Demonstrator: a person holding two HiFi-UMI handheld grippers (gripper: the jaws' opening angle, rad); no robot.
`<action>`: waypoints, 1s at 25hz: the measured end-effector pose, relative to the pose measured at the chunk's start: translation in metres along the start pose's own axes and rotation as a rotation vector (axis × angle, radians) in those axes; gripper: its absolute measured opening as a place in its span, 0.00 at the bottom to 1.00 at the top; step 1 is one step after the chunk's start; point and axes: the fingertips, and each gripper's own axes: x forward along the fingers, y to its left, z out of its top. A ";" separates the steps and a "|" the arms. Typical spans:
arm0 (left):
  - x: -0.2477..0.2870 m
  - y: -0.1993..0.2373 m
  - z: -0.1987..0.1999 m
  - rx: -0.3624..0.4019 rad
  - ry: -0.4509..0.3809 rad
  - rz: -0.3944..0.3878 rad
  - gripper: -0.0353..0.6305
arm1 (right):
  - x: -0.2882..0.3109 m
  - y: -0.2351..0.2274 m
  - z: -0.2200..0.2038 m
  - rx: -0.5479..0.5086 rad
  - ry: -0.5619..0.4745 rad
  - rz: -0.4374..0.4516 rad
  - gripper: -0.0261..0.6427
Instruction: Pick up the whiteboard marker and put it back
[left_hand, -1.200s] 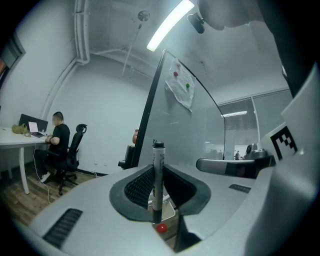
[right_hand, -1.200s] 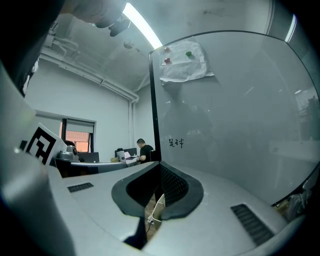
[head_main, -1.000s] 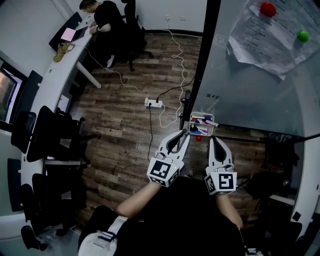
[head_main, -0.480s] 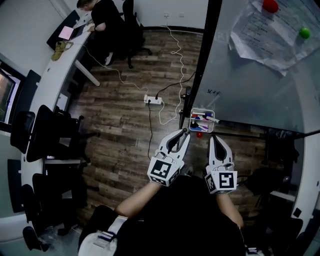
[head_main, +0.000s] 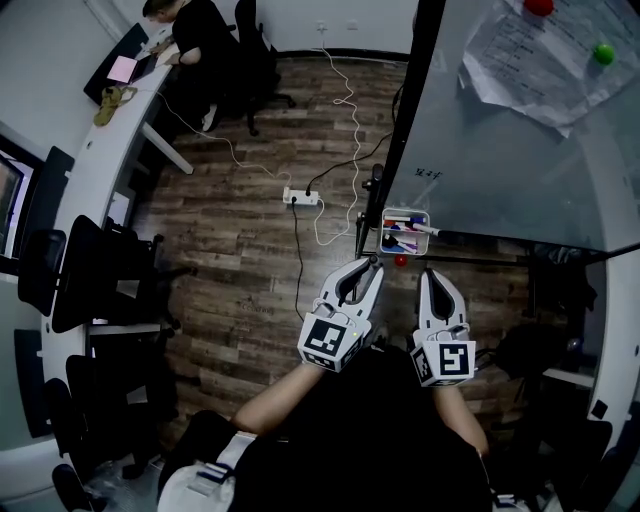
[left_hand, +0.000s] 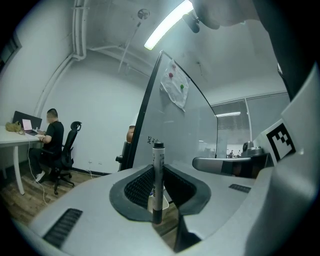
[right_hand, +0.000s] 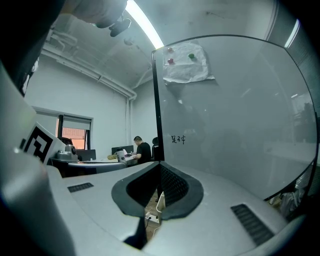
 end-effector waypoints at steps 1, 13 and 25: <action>-0.001 0.000 0.000 0.000 0.001 -0.006 0.16 | -0.001 0.001 -0.001 -0.001 0.000 -0.005 0.06; -0.015 0.009 0.003 -0.021 -0.007 -0.088 0.16 | -0.007 0.029 -0.002 -0.029 -0.008 -0.072 0.06; 0.009 0.008 0.002 -0.010 -0.007 -0.138 0.16 | -0.001 0.025 -0.004 -0.011 -0.005 -0.103 0.06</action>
